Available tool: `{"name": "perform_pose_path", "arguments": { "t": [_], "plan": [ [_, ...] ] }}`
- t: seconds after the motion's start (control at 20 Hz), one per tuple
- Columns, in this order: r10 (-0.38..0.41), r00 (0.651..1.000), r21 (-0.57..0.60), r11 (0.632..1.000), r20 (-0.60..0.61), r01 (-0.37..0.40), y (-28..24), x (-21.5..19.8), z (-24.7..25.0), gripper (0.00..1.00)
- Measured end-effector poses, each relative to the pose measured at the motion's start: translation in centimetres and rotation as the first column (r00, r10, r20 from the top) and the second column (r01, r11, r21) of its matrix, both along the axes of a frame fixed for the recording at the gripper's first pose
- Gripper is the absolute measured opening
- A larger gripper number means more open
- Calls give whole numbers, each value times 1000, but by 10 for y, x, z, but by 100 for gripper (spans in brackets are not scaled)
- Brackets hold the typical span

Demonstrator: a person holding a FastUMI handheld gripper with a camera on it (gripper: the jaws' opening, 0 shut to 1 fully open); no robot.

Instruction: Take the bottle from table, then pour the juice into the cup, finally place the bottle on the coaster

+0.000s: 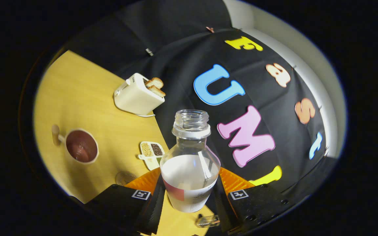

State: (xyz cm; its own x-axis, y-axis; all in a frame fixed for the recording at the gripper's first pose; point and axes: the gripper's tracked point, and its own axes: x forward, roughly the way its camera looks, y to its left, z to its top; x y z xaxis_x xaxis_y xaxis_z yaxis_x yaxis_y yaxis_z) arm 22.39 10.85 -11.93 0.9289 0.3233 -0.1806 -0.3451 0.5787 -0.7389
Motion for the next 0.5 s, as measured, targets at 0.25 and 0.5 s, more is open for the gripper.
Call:
{"name": "perform_pose_path", "arguments": {
  "t": [0.25,0.5],
  "plan": [
    [12,972,348,935,-233,72,-1,22,-24,72],
    [41,942,533,832,-333,152,-4,39,-58,72]
  ]
}}
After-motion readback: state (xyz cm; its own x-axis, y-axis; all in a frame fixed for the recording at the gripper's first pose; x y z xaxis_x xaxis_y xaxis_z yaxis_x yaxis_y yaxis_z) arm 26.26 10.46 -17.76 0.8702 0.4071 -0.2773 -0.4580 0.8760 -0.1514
